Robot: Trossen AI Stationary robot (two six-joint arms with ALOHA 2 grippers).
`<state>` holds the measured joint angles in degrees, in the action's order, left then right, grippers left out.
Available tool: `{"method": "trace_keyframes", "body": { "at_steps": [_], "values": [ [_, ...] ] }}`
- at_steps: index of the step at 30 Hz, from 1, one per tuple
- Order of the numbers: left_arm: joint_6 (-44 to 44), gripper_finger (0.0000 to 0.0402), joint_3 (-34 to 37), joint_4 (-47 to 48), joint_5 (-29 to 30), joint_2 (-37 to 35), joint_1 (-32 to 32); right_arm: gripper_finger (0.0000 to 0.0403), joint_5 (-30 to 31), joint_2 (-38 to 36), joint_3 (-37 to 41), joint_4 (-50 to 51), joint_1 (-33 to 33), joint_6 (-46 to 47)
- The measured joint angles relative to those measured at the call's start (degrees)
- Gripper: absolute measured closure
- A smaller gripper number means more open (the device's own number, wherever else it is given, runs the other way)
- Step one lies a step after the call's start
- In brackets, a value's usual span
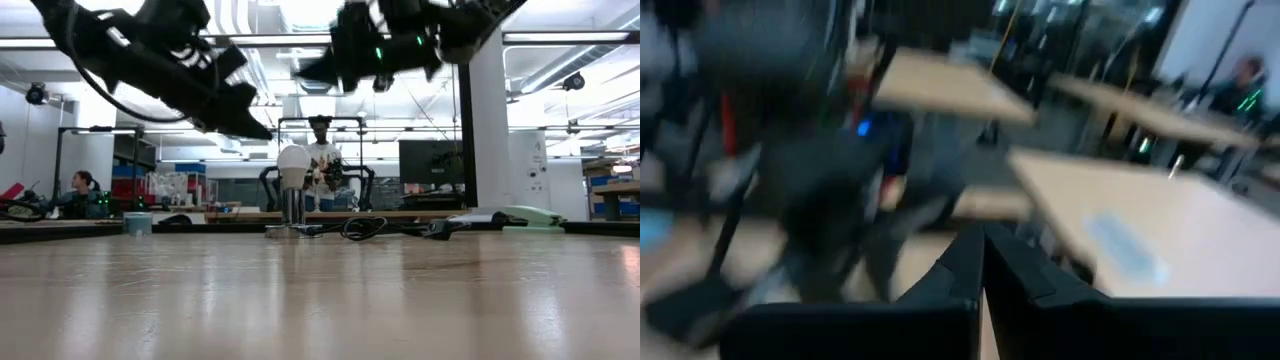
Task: Screw lightbulb
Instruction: Remove the lightbulb from the lamp
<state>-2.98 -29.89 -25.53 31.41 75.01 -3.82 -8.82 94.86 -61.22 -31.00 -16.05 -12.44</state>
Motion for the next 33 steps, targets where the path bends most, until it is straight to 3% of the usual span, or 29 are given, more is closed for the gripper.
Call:
{"method": "trace_keyframes", "body": {
  "at_steps": [4, 8, 11, 16, 23, 27, 33],
  "values": [
    [0.4, 0.0401, 1.2, 0.1, 0.6, -1.7, 0.9, 0.0401, -0.3, 0.5, -10.6, 5.1, -0.4, -1.1],
    [2.2, 0.0401, 2.3, -0.3, 0.6, -2.0, 1.2, 0.0401, -0.4, 2.3, -21.0, 20.1, -0.1, -4.5],
    [3.0, 0.0401, 3.1, -0.1, 0.7, -2.0, 1.3, 0.0401, -0.5, 2.5, -22.9, 26.6, -0.4, -4.7],
    [4.7, 0.0401, 4.4, 0.1, 2.2, -2.0, 1.3, 0.0401, -0.1, 2.2, -18.2, 33.1, -1.4, -4.6],
    [7.0, 0.0401, 6.2, -0.6, 5.5, -2.0, 1.1, 0.0401, 2.6, -0.5, -8.8, 34.1, -3.1, -2.7],
    [4.5, 0.0402, 5.5, -2.5, 6.0, -2.0, -0.6, 0.0401, 1.2, -1.1, -3.1, 29.2, -3.2, -1.9],
    [-0.4, 0.0401, 4.3, -2.5, 2.8, -2.0, -6.1, 0.0401, 0.3, -1.1, 6.0, 12.6, -3.1, 1.9]
  ]
}}
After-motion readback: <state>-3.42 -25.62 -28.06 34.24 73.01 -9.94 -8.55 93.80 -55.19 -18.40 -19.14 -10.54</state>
